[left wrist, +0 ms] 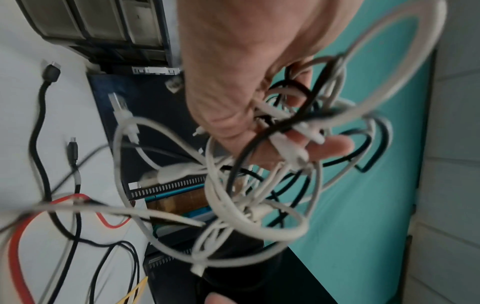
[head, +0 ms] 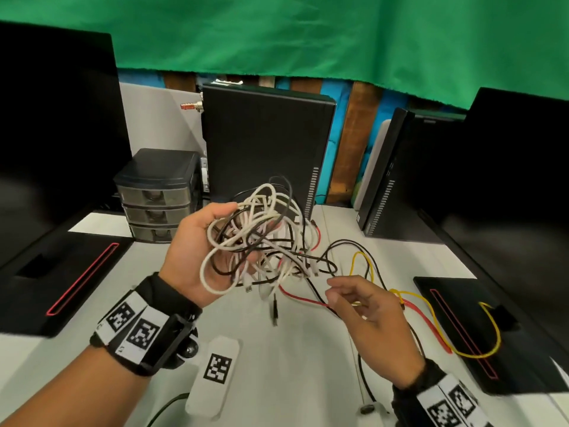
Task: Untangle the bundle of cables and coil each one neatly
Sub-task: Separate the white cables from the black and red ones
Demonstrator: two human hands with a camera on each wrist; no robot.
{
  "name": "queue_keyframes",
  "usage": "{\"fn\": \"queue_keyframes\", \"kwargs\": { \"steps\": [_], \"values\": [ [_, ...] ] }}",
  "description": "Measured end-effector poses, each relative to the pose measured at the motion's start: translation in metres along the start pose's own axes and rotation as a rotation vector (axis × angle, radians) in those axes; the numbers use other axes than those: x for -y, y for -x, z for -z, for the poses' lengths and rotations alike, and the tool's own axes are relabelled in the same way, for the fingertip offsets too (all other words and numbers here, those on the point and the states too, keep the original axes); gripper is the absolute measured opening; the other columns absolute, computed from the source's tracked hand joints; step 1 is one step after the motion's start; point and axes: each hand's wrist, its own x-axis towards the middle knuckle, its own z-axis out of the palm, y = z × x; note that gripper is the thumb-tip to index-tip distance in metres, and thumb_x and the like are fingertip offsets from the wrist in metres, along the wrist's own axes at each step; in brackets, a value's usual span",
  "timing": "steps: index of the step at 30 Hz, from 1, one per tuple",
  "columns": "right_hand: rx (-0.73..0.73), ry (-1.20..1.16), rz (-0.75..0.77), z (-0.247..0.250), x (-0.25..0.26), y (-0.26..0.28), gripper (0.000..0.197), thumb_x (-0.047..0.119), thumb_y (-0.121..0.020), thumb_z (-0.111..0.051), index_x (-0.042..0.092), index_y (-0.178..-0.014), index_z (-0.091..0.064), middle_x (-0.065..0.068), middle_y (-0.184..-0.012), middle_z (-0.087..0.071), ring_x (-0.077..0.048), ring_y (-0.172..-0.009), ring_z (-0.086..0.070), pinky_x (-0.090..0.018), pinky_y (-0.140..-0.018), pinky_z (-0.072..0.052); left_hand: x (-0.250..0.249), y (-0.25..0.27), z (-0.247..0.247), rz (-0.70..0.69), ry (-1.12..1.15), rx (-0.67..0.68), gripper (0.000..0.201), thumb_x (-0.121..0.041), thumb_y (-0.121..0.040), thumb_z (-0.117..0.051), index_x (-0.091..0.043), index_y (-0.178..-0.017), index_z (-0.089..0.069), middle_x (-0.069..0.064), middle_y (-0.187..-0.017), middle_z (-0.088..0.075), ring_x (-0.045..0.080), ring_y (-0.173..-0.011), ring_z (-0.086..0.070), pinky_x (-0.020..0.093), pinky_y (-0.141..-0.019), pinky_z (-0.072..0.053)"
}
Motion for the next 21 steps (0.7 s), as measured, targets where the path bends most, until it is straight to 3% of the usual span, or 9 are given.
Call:
{"fn": "queue_keyframes", "kwargs": {
  "steps": [2,5,7,9,12,16,21],
  "values": [
    [-0.038,0.032,0.052,-0.004,0.002,0.001,0.017,0.012,-0.090,-0.070,0.027,-0.097,-0.072,0.014,-0.092,-0.073,-0.008,-0.091,-0.067,-0.022,-0.076,-0.054,0.000,0.003,-0.001,0.023,-0.032,0.041,0.046,-0.035,-0.093,-0.038,-0.005,-0.087,-0.072,0.010,-0.084,-0.070,0.018,-0.042,-0.051,0.020,-0.043,-0.035],
    [-0.178,-0.004,0.054,-0.006,0.003,0.000,0.018,0.014,-0.089,-0.072,0.028,-0.098,-0.066,0.013,-0.096,-0.070,-0.009,-0.092,-0.067,-0.022,-0.071,-0.052,0.002,0.003,0.001,0.055,-0.018,0.100,0.042,-0.038,-0.091,-0.040,-0.007,-0.087,-0.069,0.010,-0.093,-0.061,0.016,-0.042,-0.045,0.027,-0.055,-0.017],
    [-0.219,-0.031,0.064,-0.005,0.006,0.001,0.030,0.017,-0.087,-0.074,0.031,-0.109,-0.060,0.013,-0.105,-0.067,-0.010,-0.097,-0.065,-0.021,-0.070,-0.052,0.005,0.002,0.003,0.071,0.039,0.133,0.041,-0.038,-0.092,-0.038,-0.006,-0.087,-0.064,0.010,-0.092,-0.052,0.015,-0.041,-0.044,0.027,-0.055,-0.018],
    [-0.144,0.041,0.127,-0.003,0.013,0.001,0.035,0.023,-0.087,-0.073,0.032,-0.118,-0.060,0.017,-0.112,-0.065,-0.007,-0.104,-0.063,-0.019,-0.075,-0.053,0.006,0.000,0.003,0.104,0.075,0.159,0.037,-0.037,-0.093,-0.037,-0.007,-0.090,-0.058,0.010,-0.091,-0.049,0.015,-0.040,-0.044,0.027,-0.052,-0.022],
    [-0.044,0.097,0.214,0.001,0.028,-0.004,0.008,0.023,-0.091,-0.067,0.024,-0.096,-0.073,0.012,-0.087,-0.071,-0.011,-0.086,-0.067,-0.022,-0.075,-0.053,0.007,-0.002,0.005,0.140,0.086,0.147,0.039,-0.038,-0.093,-0.039,-0.005,-0.092,-0.061,0.008,-0.088,-0.052,0.013,-0.042,-0.046,0.022,-0.049,-0.024],
    [-0.274,-0.105,0.127,0.016,0.043,-0.022,0.013,0.017,-0.096,-0.061,0.020,-0.087,-0.071,-0.005,-0.064,-0.067,-0.016,-0.062,-0.065,-0.024,-0.066,-0.054,0.002,-0.001,0.009,0.165,0.143,0.066,0.039,-0.037,-0.094,-0.038,-0.005,-0.089,-0.061,0.005,-0.071,-0.059,0.010,-0.040,-0.045,0.018,-0.038,-0.036],
    [-0.400,-0.433,-0.030,0.036,0.046,-0.030,0.014,0.016,-0.100,-0.055,0.012,-0.096,-0.067,-0.003,-0.063,-0.063,-0.023,-0.070,-0.072,-0.028,-0.061,-0.057,-0.002,0.001,0.011,0.198,0.107,0.017,0.031,-0.029,-0.078,-0.053,-0.002,-0.081,-0.067,0.005,-0.066,-0.058,0.008,-0.038,-0.043,0.018,-0.034,-0.036]
  ]
}}
